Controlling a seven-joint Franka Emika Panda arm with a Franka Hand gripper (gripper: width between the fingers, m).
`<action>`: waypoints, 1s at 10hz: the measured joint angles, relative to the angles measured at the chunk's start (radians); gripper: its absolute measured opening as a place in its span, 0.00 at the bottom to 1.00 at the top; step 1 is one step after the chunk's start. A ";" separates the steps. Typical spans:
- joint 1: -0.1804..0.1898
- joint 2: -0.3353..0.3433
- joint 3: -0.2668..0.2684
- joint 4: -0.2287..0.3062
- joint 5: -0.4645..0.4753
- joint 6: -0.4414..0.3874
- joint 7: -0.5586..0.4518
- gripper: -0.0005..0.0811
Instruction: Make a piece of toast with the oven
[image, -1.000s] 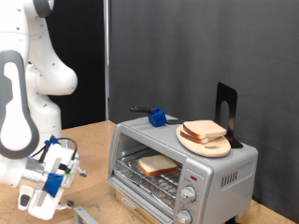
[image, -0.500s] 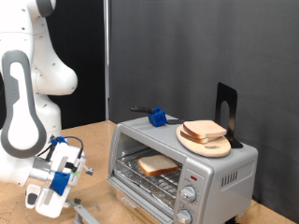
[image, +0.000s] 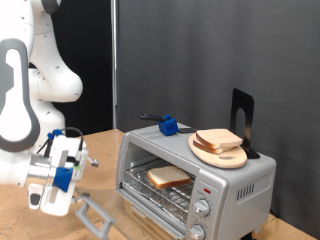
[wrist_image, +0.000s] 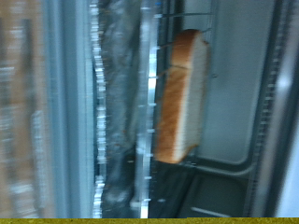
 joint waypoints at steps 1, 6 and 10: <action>0.001 -0.028 0.010 -0.007 0.010 -0.025 0.021 1.00; 0.028 -0.183 0.076 -0.064 0.103 -0.120 0.110 1.00; 0.076 -0.324 0.128 -0.131 0.189 -0.167 0.171 1.00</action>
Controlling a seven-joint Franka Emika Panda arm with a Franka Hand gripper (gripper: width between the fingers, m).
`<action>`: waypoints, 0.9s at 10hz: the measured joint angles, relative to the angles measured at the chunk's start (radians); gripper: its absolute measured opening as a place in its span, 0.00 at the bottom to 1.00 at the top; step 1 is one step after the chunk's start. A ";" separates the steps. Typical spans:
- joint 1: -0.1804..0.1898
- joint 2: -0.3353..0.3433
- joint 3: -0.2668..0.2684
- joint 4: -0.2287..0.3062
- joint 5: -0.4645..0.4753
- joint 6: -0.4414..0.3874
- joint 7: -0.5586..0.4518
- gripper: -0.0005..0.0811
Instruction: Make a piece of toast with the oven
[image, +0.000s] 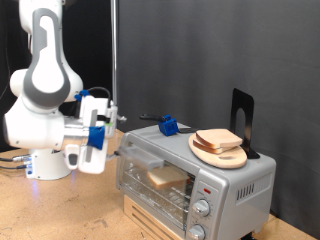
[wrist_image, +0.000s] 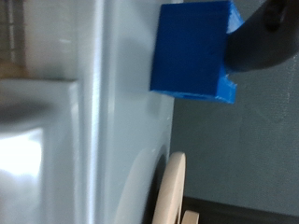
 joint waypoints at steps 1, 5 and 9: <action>0.011 -0.034 0.009 -0.016 0.015 -0.001 0.020 1.00; 0.012 -0.119 0.004 -0.049 0.031 -0.002 0.085 1.00; -0.039 -0.155 -0.061 -0.031 0.029 -0.002 0.136 1.00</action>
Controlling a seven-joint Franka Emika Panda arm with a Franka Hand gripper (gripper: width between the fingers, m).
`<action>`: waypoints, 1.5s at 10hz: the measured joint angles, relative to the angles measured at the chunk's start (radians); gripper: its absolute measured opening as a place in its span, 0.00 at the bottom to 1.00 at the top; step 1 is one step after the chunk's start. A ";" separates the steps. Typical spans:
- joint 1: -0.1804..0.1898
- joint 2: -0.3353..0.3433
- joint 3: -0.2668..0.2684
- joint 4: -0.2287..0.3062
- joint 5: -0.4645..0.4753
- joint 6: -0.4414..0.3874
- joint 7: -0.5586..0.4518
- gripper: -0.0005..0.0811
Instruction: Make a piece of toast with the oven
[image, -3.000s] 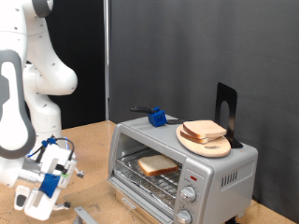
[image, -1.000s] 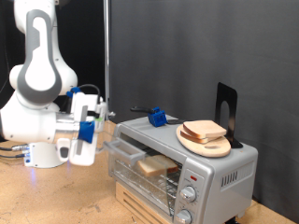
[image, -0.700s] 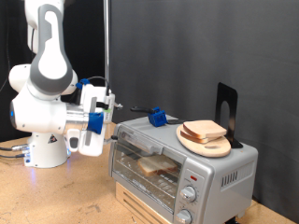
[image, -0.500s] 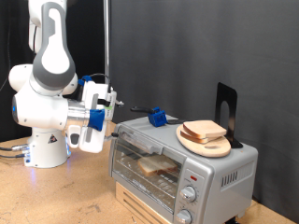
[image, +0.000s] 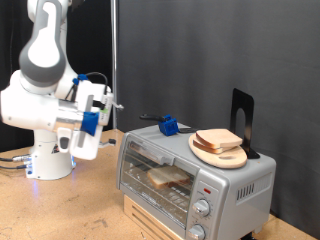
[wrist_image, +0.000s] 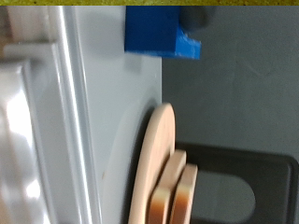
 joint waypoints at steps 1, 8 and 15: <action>-0.015 0.000 -0.016 0.014 -0.005 0.001 0.000 1.00; -0.024 0.223 -0.020 0.166 -0.017 -0.097 -0.096 1.00; -0.023 0.381 0.008 0.275 0.066 0.032 -0.213 1.00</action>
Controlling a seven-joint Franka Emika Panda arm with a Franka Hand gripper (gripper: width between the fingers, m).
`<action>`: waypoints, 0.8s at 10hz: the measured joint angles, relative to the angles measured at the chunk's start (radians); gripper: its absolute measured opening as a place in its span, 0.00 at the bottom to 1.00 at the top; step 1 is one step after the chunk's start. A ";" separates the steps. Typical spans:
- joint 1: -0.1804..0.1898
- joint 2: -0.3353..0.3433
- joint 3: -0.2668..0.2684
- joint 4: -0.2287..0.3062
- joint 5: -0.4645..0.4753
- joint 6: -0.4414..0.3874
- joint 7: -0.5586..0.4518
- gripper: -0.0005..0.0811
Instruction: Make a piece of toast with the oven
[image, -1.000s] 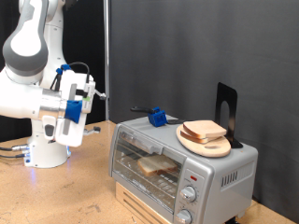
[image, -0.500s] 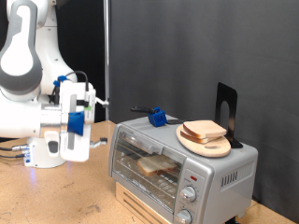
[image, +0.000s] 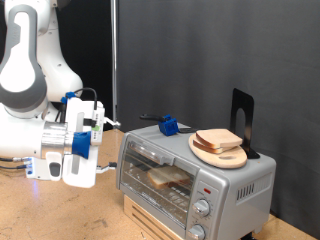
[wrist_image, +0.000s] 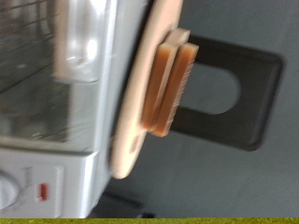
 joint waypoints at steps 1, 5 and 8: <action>-0.002 0.051 -0.001 0.041 -0.024 -0.021 -0.001 1.00; 0.034 0.231 0.002 0.207 -0.116 0.070 -0.029 1.00; 0.030 0.230 -0.011 0.219 -0.301 -0.019 -0.011 1.00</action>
